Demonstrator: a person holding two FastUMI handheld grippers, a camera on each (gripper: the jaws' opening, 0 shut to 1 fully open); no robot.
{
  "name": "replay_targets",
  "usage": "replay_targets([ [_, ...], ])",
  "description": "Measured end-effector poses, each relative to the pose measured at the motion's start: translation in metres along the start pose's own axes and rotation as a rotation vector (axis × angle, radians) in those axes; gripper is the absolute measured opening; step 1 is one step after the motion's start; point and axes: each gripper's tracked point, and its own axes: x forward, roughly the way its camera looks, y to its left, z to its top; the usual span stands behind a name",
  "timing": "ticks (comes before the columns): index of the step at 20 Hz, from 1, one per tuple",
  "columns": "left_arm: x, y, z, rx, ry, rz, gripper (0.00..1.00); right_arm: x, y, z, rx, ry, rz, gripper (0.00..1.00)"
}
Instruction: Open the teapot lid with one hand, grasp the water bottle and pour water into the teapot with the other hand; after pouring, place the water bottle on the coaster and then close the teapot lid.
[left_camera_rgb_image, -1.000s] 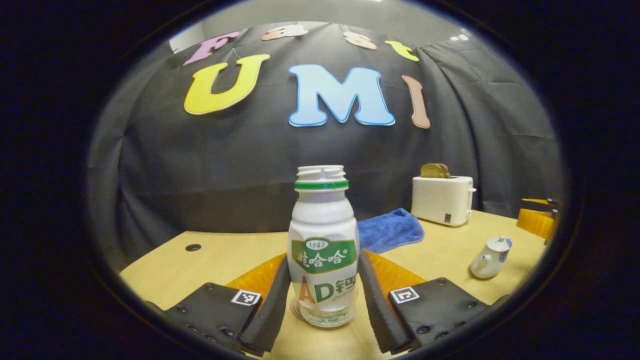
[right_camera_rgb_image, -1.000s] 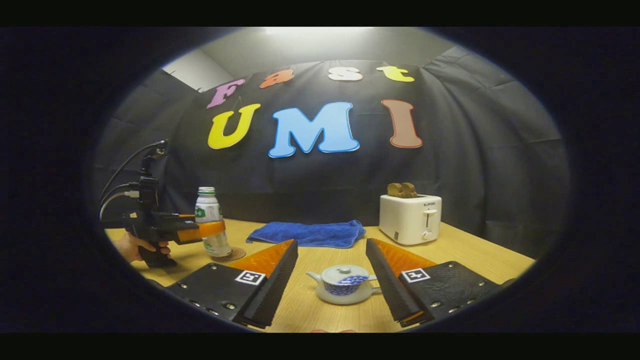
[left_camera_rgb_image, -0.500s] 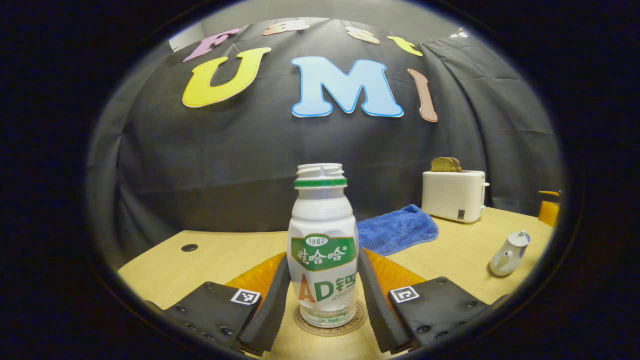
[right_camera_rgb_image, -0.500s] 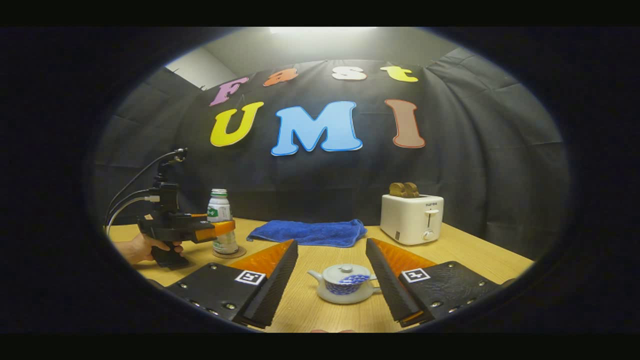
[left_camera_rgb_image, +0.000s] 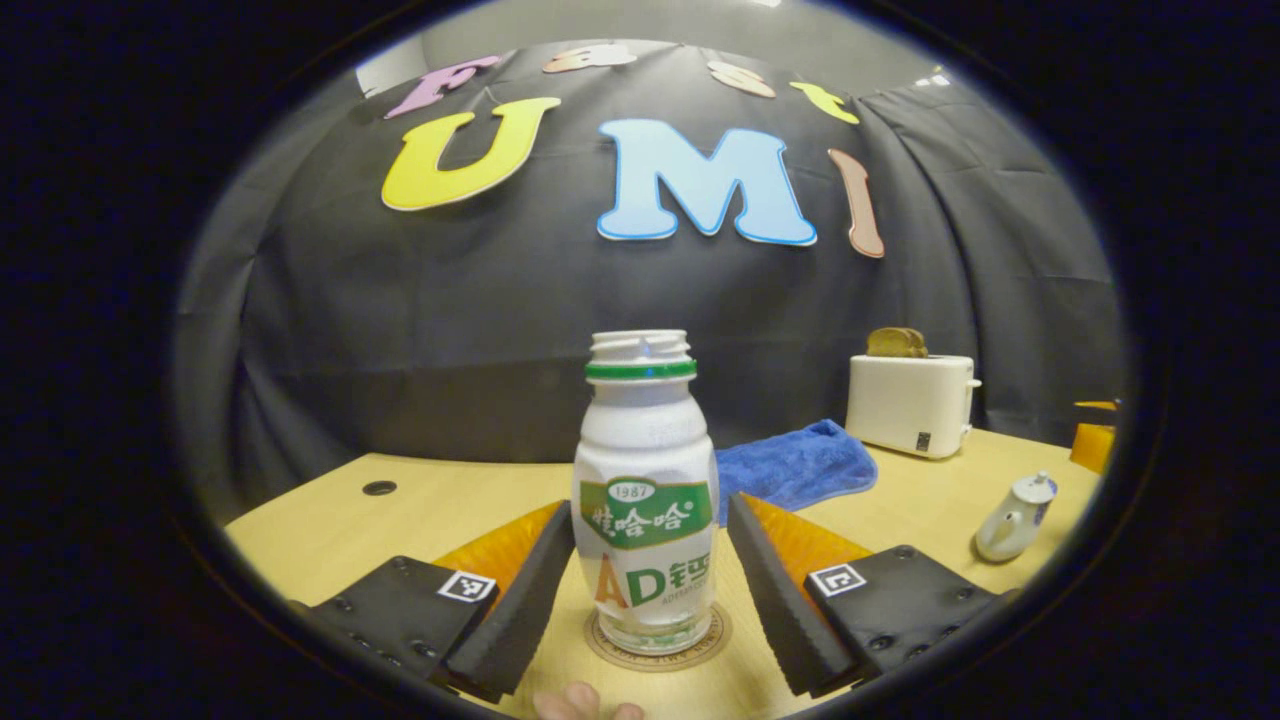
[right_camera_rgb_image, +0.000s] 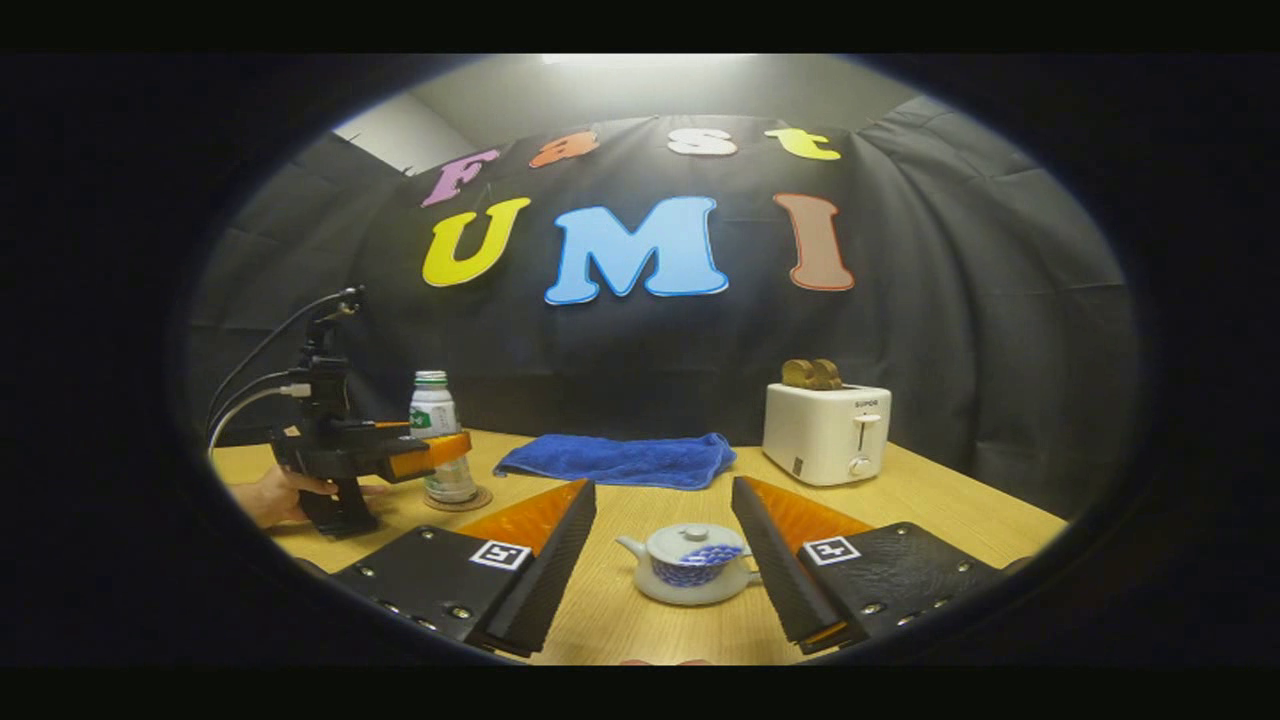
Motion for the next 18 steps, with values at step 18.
replay_targets([
  [18, -0.207, -0.068, 0.028, 0.046, -0.1, 0.044, 1.0, -0.075, 0.062, -0.012, 0.004, 0.038, -0.065, 0.83],
])
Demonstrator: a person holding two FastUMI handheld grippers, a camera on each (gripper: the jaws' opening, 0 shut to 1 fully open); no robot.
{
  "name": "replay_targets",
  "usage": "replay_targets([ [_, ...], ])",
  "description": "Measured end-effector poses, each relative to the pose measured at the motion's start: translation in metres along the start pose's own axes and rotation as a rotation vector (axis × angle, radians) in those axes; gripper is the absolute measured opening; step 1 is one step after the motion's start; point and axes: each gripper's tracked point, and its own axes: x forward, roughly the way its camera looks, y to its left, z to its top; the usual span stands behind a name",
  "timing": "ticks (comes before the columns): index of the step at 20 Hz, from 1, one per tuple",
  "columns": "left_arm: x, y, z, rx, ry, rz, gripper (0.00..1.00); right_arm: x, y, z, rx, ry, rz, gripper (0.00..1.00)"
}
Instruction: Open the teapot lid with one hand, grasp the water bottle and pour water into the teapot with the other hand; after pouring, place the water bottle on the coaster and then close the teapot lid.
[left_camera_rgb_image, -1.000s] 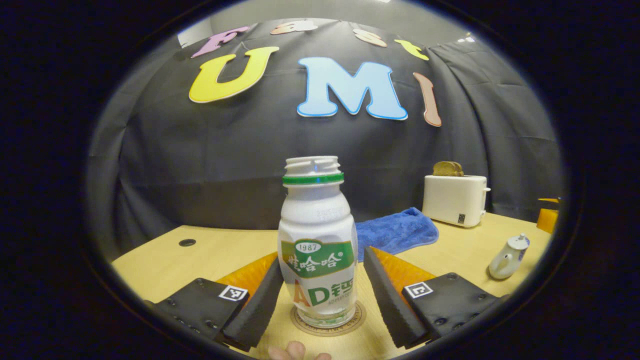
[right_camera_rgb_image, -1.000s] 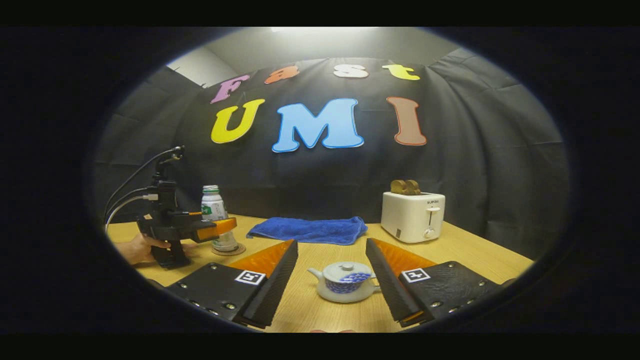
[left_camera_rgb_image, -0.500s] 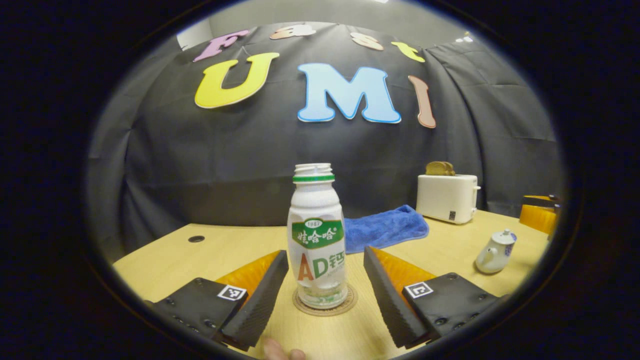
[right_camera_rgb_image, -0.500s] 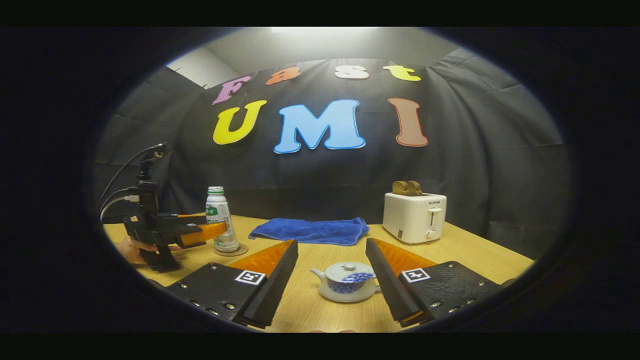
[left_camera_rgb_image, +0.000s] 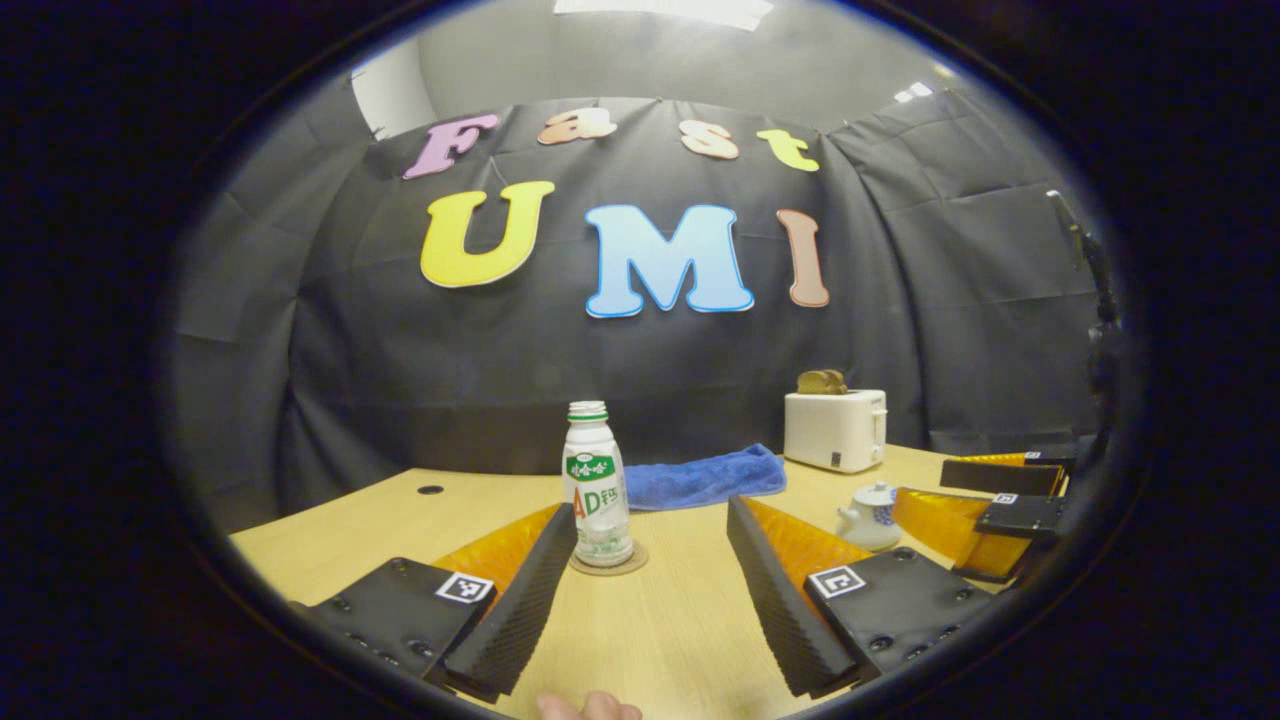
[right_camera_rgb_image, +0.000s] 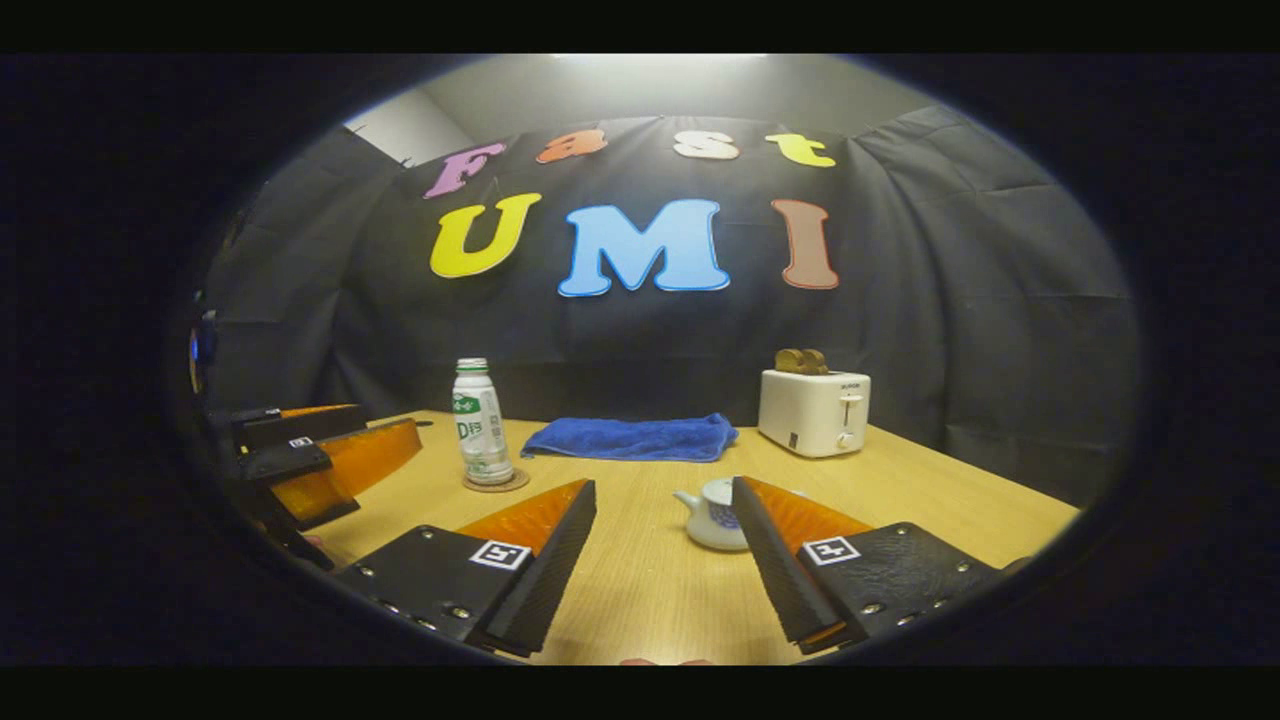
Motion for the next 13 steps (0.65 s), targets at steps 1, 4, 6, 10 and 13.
replay_targets([
  [1, -0.007, -0.006, -0.004, -0.006, 0.003, -0.002, 1.0, -0.004, 0.006, -0.001, -0.006, -0.004, 0.004, 0.84],
  [4, -0.008, -0.014, -0.029, -0.049, 0.062, 0.005, 1.0, -0.008, 0.02, -0.014, -0.048, -0.001, 0.008, 0.83],
  [6, -0.012, -0.01, -0.04, -0.097, 0.106, 0.019, 1.0, -0.009, 0.021, -0.026, -0.034, 0.031, 0.016, 0.83],
  [10, -0.017, -0.012, -0.034, -0.068, 0.053, 0.035, 1.0, -0.01, 0.014, -0.021, -0.012, -0.01, -0.039, 0.87],
  [13, -0.029, -0.012, -0.031, -0.017, 0.055, 0.074, 1.0, -0.011, 0.003, -0.019, 0.005, -0.013, -0.105, 0.87],
])
